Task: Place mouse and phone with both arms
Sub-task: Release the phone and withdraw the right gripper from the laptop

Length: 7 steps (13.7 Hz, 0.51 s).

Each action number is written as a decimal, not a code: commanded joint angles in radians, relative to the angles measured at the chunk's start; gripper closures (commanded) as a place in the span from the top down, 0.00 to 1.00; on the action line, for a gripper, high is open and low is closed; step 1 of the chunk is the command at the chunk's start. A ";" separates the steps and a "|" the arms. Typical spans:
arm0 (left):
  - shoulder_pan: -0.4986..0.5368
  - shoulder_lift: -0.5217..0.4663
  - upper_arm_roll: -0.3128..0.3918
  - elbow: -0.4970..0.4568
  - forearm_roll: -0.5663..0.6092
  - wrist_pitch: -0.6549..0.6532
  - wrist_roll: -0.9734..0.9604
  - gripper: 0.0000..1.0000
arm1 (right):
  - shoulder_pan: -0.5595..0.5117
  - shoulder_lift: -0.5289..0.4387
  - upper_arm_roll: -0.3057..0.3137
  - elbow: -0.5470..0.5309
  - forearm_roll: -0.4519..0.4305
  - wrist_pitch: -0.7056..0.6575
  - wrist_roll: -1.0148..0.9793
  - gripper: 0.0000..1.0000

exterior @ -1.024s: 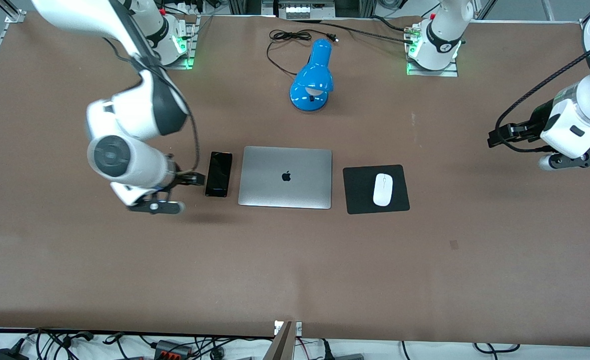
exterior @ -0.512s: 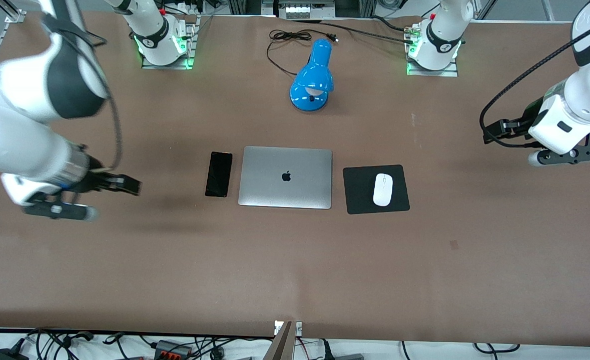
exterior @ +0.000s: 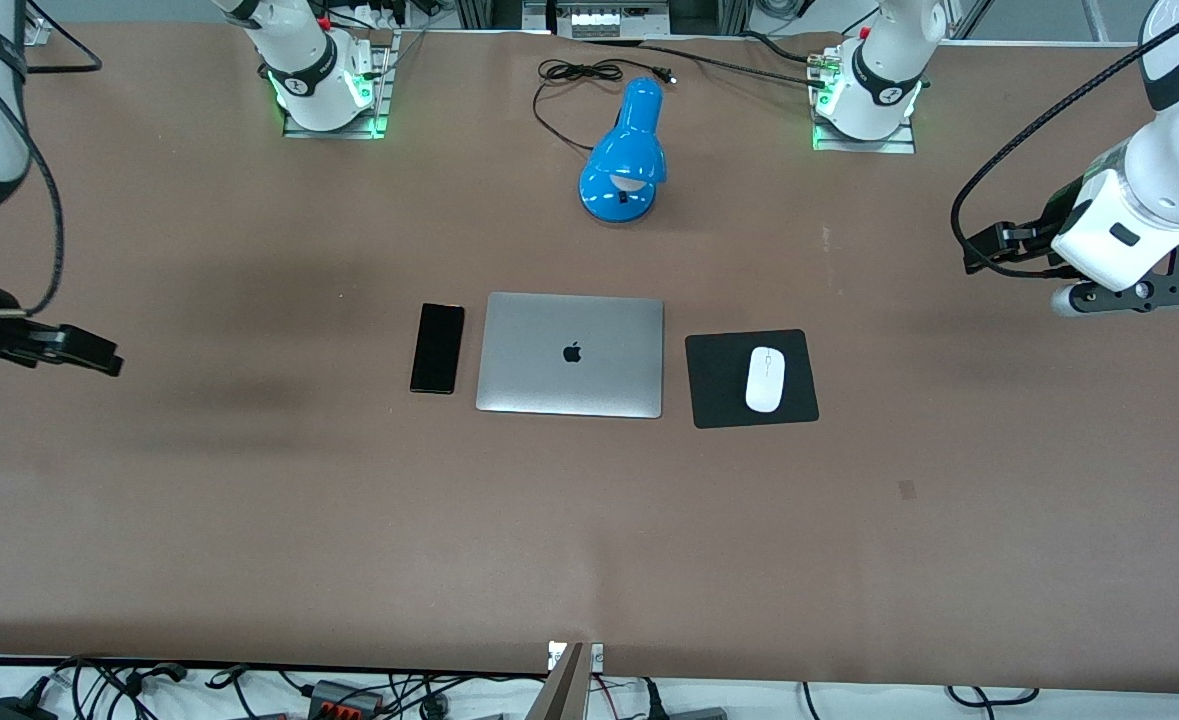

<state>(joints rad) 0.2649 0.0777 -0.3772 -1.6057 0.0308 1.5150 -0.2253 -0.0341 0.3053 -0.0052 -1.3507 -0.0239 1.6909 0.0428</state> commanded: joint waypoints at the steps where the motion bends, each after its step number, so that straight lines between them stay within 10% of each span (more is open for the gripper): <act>1: 0.010 -0.016 -0.006 -0.008 0.006 -0.012 0.003 1.00 | 0.003 -0.086 0.004 -0.017 -0.001 -0.048 -0.038 1.00; 7: 0.010 -0.015 -0.006 -0.002 0.004 -0.022 0.003 1.00 | 0.005 -0.227 0.004 -0.235 -0.004 0.001 -0.063 1.00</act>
<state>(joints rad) 0.2655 0.0772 -0.3772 -1.6057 0.0308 1.5062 -0.2263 -0.0298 0.1520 -0.0036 -1.4702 -0.0241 1.6496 0.0124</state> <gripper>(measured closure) 0.000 0.000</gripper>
